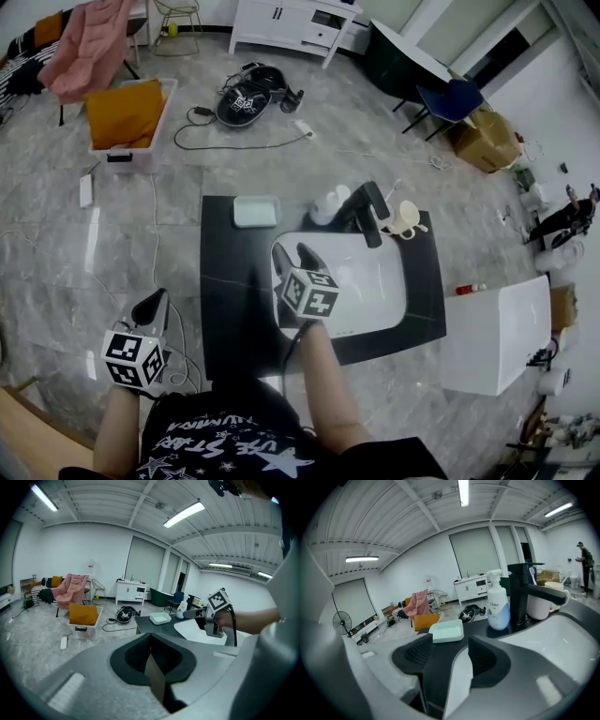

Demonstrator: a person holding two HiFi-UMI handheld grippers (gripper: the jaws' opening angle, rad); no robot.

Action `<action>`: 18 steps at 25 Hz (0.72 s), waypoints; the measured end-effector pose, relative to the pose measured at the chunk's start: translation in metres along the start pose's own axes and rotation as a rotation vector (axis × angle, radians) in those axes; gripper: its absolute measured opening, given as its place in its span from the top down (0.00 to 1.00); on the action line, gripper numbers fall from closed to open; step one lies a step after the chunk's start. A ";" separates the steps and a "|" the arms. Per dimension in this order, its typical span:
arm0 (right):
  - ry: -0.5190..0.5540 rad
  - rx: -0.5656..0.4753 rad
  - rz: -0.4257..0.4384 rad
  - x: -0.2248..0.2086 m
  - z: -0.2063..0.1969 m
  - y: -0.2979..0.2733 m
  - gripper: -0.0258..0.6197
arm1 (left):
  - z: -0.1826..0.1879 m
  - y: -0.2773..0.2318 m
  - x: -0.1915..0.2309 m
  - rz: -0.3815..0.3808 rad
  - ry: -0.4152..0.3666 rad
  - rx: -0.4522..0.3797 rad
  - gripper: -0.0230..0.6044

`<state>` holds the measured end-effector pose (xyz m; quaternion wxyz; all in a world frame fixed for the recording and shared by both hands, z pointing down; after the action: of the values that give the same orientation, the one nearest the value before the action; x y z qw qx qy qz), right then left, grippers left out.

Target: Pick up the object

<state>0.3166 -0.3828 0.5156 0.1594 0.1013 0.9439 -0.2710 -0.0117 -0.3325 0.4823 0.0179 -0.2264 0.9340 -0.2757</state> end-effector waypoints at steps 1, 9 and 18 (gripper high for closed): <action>0.001 0.009 0.005 -0.003 0.003 -0.008 0.58 | 0.003 -0.005 0.000 0.008 0.005 0.000 0.95; 0.034 0.052 -0.003 -0.030 0.028 -0.065 0.58 | 0.014 -0.032 0.006 0.063 0.025 0.027 0.95; 0.094 0.112 -0.019 -0.043 0.030 -0.111 0.61 | 0.011 -0.054 0.009 0.081 0.033 0.063 0.95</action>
<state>0.3327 -0.4957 0.5600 0.1063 0.1136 0.9346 -0.3198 0.0036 -0.3821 0.5022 0.0207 -0.1830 0.9336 -0.3075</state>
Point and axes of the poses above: the fingertips, and each gripper's own axes: y backward along the fingers, x to its left, z out of its top, the point moved 6 cm from there along y, backward along the fingers, and after that the axes turned 9 degrees about z, right-handed, at the moved point
